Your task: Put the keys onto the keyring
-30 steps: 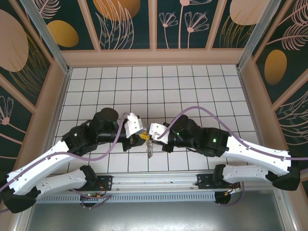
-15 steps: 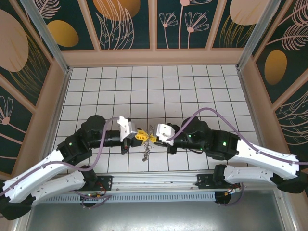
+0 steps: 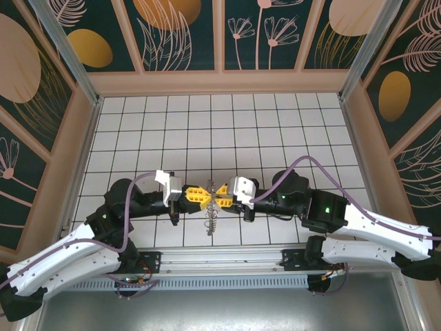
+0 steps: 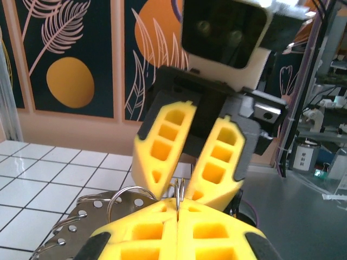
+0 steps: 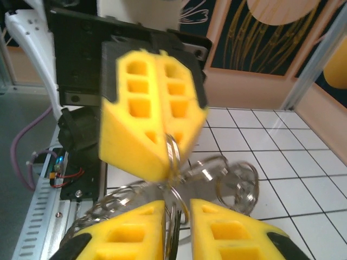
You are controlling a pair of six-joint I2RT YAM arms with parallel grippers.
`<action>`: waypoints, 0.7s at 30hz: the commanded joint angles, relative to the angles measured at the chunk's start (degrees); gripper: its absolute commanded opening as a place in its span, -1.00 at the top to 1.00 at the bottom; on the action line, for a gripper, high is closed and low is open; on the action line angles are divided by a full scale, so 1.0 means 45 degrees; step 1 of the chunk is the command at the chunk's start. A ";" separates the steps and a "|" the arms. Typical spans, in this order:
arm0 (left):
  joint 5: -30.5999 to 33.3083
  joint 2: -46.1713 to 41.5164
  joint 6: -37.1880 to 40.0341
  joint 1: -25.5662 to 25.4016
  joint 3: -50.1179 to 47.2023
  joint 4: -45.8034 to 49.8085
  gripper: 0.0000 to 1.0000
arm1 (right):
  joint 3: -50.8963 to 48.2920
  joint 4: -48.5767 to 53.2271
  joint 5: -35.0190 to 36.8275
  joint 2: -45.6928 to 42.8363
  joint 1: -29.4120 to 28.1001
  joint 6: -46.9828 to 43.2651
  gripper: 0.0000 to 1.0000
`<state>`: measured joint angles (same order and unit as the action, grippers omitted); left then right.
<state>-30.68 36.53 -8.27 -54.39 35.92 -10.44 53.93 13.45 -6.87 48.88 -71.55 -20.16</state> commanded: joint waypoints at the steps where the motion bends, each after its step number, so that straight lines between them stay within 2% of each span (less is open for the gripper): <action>1: -0.0220 -0.0291 -0.0161 -0.0099 0.0229 -0.0854 1.00 | 0.0064 -0.0272 0.0493 -0.0235 0.0083 0.0178 0.59; 21: -0.0043 -0.0190 0.0178 -0.0100 0.0355 -0.0325 1.00 | 0.0526 -0.0434 -0.0378 -0.0428 -0.0613 -0.0605 0.40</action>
<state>-30.65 35.81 -8.21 -54.41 35.92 -10.11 54.35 13.32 -7.16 47.92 -73.76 -21.32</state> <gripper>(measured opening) 0.037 0.301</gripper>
